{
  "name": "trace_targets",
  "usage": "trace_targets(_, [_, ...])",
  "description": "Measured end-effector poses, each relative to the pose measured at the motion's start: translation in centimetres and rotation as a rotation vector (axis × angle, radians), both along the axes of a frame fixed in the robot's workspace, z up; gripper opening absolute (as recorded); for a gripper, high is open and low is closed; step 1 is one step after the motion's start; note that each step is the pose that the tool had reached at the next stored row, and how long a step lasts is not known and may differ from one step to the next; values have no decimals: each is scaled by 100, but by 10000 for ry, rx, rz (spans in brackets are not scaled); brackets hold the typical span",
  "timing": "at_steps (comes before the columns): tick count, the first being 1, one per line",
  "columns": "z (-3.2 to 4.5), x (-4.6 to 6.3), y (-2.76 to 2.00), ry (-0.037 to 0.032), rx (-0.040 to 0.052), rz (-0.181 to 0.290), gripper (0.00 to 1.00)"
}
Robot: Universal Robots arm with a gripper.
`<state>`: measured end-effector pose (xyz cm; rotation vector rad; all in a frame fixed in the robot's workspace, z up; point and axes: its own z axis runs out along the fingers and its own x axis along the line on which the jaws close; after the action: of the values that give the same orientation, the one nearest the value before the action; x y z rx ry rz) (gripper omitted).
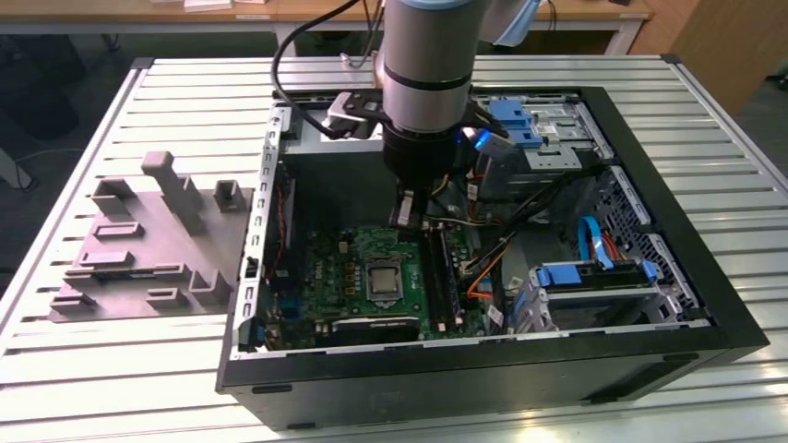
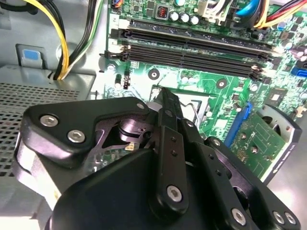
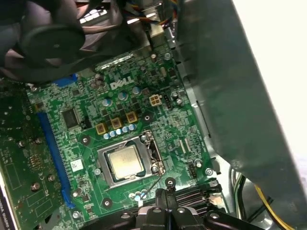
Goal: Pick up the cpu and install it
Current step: 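Install the first cpu locking lever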
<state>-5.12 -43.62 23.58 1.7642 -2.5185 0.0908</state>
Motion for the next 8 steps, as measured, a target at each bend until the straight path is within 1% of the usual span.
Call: trace_targets(8, [-7, -16, -48, 1, 0, 578, 11])
